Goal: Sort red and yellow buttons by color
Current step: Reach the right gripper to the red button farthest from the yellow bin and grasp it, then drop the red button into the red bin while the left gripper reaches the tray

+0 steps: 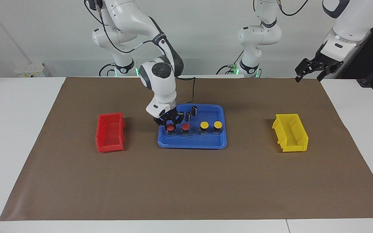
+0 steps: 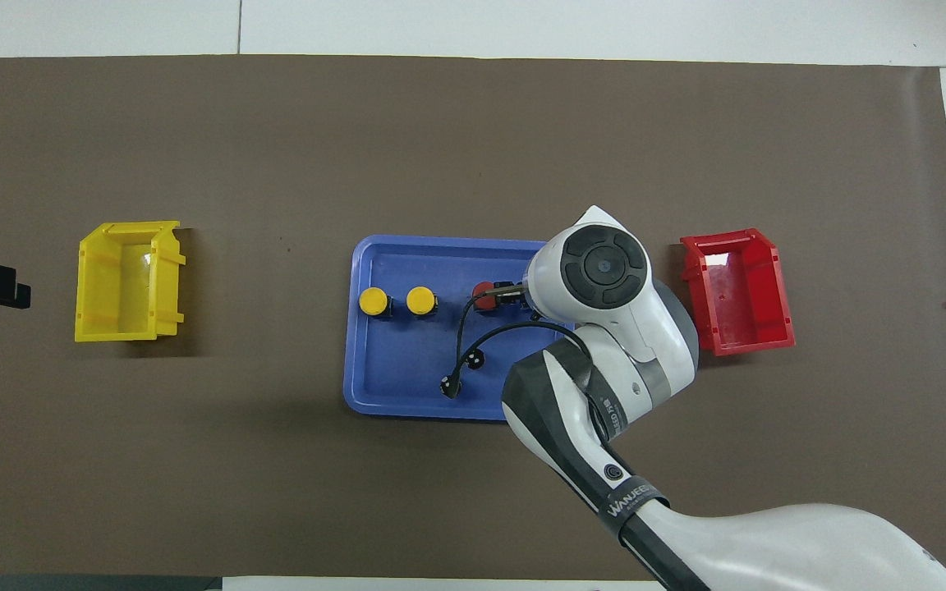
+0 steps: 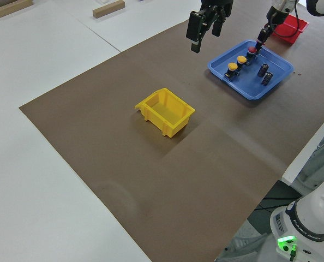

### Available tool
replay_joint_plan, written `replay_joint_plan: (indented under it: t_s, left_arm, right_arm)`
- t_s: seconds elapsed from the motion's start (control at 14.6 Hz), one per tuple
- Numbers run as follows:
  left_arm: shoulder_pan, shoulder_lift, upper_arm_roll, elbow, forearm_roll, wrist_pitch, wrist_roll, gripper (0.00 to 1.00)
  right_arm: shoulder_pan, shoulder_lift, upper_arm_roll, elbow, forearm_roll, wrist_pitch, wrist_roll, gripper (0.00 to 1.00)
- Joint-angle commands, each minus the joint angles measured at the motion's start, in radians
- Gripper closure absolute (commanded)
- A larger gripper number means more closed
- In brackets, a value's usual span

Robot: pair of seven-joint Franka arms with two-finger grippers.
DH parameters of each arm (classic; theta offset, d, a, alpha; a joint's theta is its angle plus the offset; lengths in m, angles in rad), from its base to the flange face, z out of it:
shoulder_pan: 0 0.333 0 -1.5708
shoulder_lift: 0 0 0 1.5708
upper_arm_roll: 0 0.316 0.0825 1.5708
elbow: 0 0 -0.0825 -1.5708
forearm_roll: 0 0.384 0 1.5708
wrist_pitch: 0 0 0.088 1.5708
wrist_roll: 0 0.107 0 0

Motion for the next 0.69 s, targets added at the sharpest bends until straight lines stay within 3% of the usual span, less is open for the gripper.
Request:
replay_joint_plan:
  t_s: [0.0,0.21,0.34,0.62]
  left_arm:
    - [-0.005,-0.024,-0.005,-0.027,-0.012,0.019,-0.013,0.00]
    - [-0.090,-0.030,-0.063,-0.096,-0.012,0.106,-0.143,0.00]
    - [-0.192,-0.019,-0.076,-0.188,-0.012,0.284,-0.278,0.03]
    - [-0.350,0.108,-0.076,-0.260,-0.012,0.511,-0.483,0.14]
  right_arm:
    - [-0.049,-0.020,0.001,0.092,-0.014,-0.154,-0.054,0.67]
    - [-0.177,-0.121,0.001,0.077,-0.014,-0.264,-0.202,0.67]
    - [-0.277,-0.164,0.001,0.067,-0.014,-0.352,-0.329,0.67]
    - [-0.394,-0.191,0.001,0.013,-0.014,-0.340,-0.486,0.67]
